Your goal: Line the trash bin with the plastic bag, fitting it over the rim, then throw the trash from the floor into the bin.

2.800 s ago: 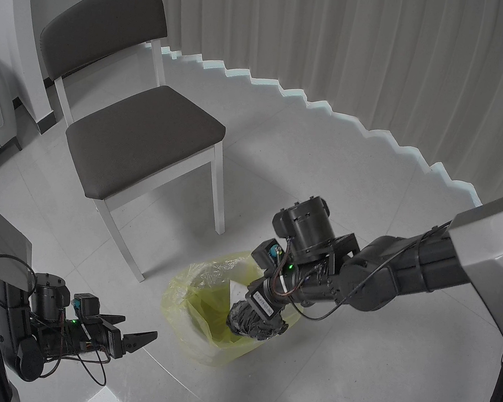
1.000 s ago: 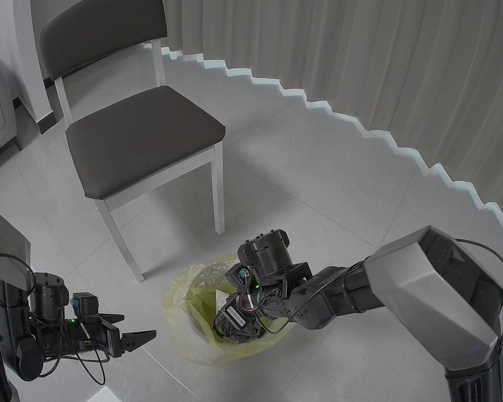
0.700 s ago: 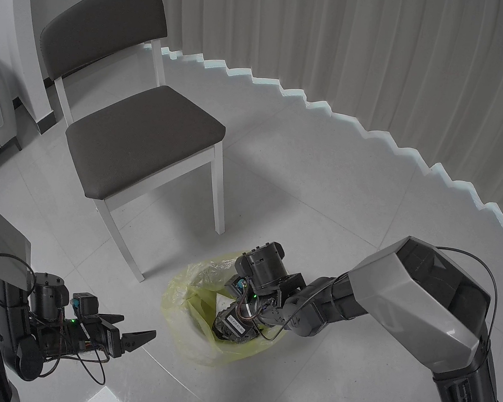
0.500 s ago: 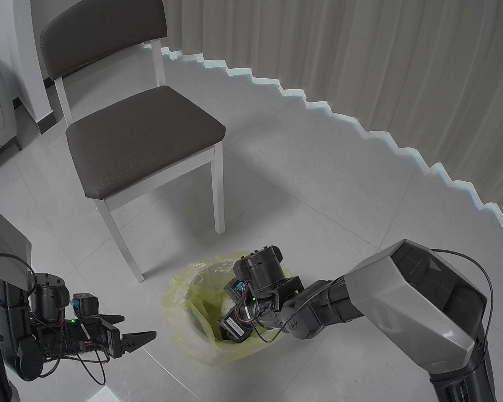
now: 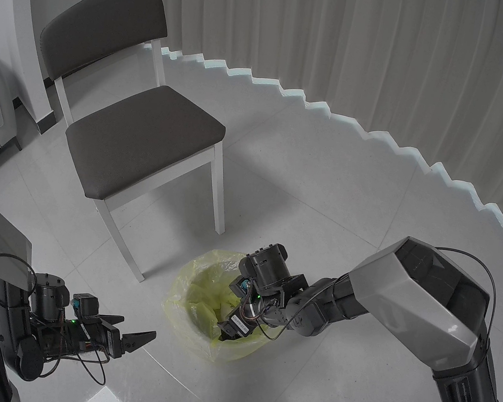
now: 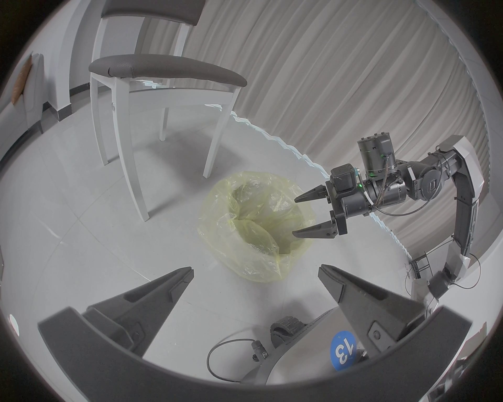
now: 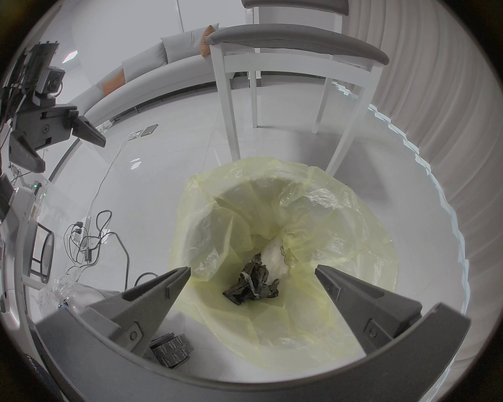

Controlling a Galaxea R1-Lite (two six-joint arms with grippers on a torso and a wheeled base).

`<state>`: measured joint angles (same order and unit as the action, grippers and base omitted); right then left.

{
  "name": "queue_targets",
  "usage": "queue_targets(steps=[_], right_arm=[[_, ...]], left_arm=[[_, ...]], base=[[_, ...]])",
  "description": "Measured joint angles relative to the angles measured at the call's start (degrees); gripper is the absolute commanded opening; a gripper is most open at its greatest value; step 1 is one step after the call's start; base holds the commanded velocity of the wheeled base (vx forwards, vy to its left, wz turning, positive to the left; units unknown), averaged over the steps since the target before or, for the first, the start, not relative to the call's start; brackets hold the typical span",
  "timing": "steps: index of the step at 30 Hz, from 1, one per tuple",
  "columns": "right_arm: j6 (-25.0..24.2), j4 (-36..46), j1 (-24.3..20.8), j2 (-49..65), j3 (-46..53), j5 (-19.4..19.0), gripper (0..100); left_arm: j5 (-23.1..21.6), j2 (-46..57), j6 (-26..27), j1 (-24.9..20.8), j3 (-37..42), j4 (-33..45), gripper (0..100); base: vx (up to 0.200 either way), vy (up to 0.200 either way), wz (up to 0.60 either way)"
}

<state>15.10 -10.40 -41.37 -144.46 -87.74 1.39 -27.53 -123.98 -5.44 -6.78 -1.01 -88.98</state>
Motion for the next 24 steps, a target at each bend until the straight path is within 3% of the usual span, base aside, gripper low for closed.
queue_targets(steps=[5,11,18,24], right_arm=[[0.0,0.0,0.9,0.4,0.2,0.4,100],[0.0,0.0,5.6,1.3,0.3,0.9,100],[0.0,0.4,11.8,2.0,0.2,0.9,100],[-0.2,0.5,15.9,1.0,-1.5,0.7,100]], left_arm=[[0.0,-0.2,0.0,0.0,0.0,0.0,100],[0.4,-1.2,-0.4,-0.1,-0.6,0.0,100],[6.5,-2.3,-7.6,-1.0,-5.8,0.0,100],[7.6,-3.4,-8.5,-2.4,-11.0,0.0,100]], base=[[0.0,0.0,0.0],[0.0,0.0,0.0],[0.0,0.0,0.0],[0.0,0.0,0.0]])
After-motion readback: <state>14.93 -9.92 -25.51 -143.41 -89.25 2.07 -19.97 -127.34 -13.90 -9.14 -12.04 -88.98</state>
